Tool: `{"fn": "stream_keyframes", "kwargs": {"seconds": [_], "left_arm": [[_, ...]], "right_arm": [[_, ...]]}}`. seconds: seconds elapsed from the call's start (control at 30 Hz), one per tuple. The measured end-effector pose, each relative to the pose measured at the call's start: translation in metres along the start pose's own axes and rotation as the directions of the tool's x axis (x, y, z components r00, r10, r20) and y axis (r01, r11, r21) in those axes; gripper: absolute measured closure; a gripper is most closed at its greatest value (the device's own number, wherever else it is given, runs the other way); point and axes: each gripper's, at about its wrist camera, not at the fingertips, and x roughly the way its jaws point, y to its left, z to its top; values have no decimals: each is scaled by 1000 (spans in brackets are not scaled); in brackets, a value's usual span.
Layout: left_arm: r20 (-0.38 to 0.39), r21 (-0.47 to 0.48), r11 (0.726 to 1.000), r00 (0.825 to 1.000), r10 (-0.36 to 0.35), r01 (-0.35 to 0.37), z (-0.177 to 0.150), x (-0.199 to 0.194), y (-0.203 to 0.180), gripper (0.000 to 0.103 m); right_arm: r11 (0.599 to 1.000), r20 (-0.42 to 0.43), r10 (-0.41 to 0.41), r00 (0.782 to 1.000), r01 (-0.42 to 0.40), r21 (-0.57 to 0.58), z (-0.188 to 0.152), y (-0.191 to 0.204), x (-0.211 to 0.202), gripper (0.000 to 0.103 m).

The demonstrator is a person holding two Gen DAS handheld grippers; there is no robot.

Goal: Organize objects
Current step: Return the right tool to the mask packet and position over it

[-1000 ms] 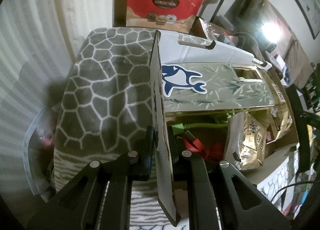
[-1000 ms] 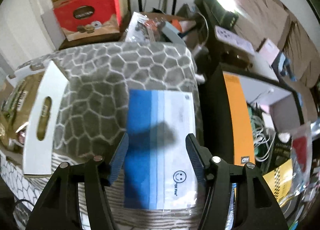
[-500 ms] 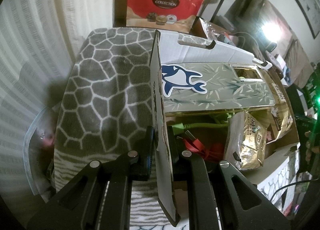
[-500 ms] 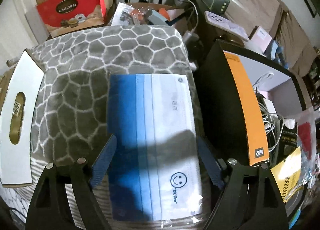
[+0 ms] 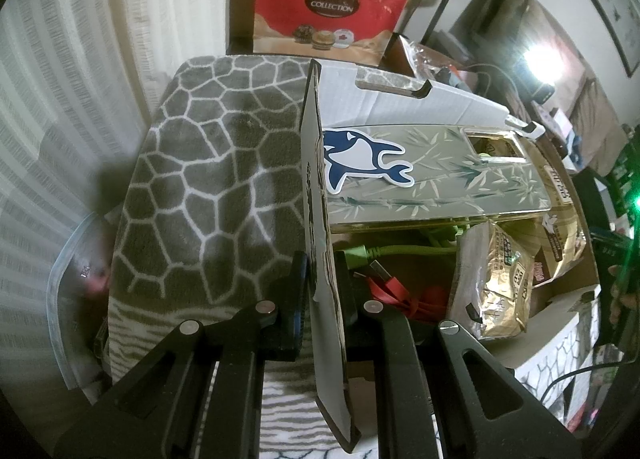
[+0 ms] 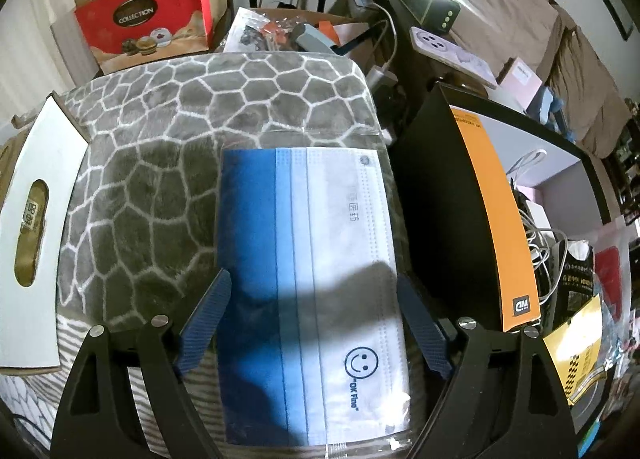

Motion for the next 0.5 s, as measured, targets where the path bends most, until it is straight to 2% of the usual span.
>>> {"fn": "stream_keyframes", "kwargs": {"seconds": [0.03,0.07,0.1,0.13,0.17,0.37,0.43,0.47,0.5], "left_arm": [[0,0,1000,1000,-1,1,0,0,0,92],[0,-1,1000,1000,-1,1,0,0,0,92],[0,-1,1000,1000,-1,1,0,0,0,92],[0,0,1000,1000,0,0,0,0,0,92],[0,-1,1000,1000,0,0,0,0,0,92],[-1,0,1000,1000,-1,1,0,0,0,92],[0,-1,1000,1000,-1,1,0,0,0,92],[0,-1,1000,1000,0,0,0,0,-1,92],[0,0,1000,1000,0,0,0,0,0,92]], "right_arm": [[1000,1,-4,1000,4,0,0,-1,-1,24],[1000,2,-10,1000,10,1,0,-1,-1,35],[1000,6,-18,1000,18,-3,1,-3,-3,65],[1000,-2,5,1000,-5,3,1,-4,-3,77],[998,-15,53,999,-52,24,2,-7,-3,83],[998,-18,63,998,-63,9,3,-2,-4,87],[995,-28,98,995,-97,37,4,-3,-5,82],[991,-24,122,992,-121,58,5,-4,-6,71],[988,-18,138,990,-137,69,4,-4,-8,50]]}}
